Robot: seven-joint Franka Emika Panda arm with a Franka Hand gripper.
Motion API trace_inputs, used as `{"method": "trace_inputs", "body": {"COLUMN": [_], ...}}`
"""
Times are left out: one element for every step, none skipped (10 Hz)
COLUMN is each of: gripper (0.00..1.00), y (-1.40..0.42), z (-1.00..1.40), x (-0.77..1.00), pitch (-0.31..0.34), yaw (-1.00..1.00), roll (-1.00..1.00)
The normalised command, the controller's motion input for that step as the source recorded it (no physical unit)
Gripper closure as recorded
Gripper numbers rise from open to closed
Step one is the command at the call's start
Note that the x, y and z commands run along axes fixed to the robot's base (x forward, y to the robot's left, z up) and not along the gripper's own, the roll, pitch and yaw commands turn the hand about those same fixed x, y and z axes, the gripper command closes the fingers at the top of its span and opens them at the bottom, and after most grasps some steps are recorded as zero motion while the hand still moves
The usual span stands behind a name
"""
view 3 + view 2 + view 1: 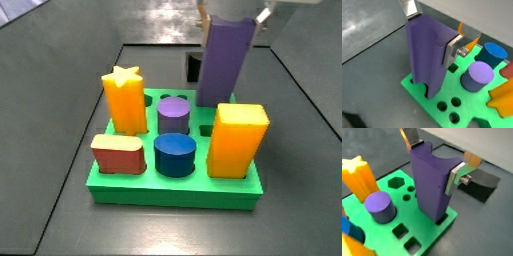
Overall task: Pick up the arch object. Move up. Place the arch object on the fixture. Regrasp the arch object. Move to above the board. Insert the arch object.
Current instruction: Insert the arch object.
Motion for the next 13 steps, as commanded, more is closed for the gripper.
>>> {"method": "trace_inputs", "body": {"gripper": [1.0,1.0,1.0,1.0,1.0,1.0,1.0,1.0,1.0,1.0,1.0,1.0,1.0], "y": [0.0,0.11,0.04,0.02,0.23,0.51,0.53,0.48,0.0,-0.02,0.0,0.1,0.0], "z": [-0.27,-0.34,-0.33,-0.33,-0.55,-0.65,-0.7,-0.71,-0.35,-0.08,-0.32,-0.42,-0.59], "x": [0.14,0.03,0.03,0.0,0.08,0.05,0.21,0.15,0.0,-0.04,-0.35,-0.6,-1.0], "pitch": [0.0,0.0,0.0,-0.13,-0.279,-0.257,-0.256,-0.247,-0.241,-0.104,-0.203,-0.181,-0.161], "yaw": [-0.01,0.0,0.0,-0.09,-0.01,0.15,0.53,0.6,0.27,0.02,0.57,0.48,-0.1], "roll": [0.0,0.0,0.0,-0.12,-0.14,-0.09,-0.08,-0.08,-0.09,0.0,0.1,0.11,0.09]}}
